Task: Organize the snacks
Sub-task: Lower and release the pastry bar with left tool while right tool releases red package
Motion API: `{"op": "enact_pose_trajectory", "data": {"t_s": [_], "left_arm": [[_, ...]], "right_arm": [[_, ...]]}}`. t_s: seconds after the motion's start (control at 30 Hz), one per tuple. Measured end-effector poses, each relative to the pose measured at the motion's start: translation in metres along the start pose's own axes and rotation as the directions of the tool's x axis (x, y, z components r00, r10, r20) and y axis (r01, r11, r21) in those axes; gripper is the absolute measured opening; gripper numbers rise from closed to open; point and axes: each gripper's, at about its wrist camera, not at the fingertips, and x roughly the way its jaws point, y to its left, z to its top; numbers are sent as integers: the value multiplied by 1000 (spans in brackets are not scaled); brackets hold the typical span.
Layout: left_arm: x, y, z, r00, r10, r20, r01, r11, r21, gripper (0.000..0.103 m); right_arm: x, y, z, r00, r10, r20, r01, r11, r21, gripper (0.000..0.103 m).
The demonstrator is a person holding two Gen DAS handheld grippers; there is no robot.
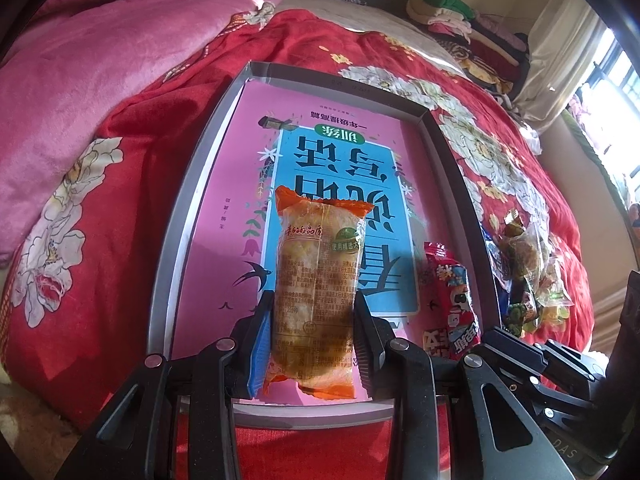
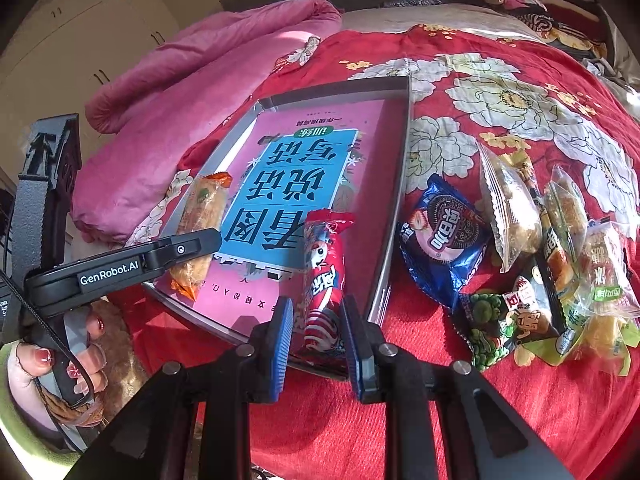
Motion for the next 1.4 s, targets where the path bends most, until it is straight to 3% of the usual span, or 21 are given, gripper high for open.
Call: {"op": "enact_pose_trajectory", "data": {"t_s": [0.43, 0.67, 1.07, 1.17, 1.4], "left_arm": [[8, -6, -2, 1000, 5, -19, -5, 1000, 19, 37], [7, -6, 0, 1000, -3, -4, 3, 1000, 17, 38], [-6, -12, 2, 998, -17, 61, 14, 999, 45, 52], [-11, -12, 4, 996, -33, 81, 30, 999, 40, 62], [-24, -8, 8, 989, -43, 144, 41, 999, 12, 64]], "right_arm": [[-5, 4, -5, 1000, -3, 22, 4, 999, -35, 26], [-9, 5, -3, 999, 2, 45, 1, 999, -51, 33], [-22, 7, -1, 994, -14, 107, 20, 998, -57, 44], [-28, 6, 1, 991, -26, 132, 34, 998, -59, 45], [-45, 7, 5, 980, -43, 196, 59, 995, -75, 50]]}}
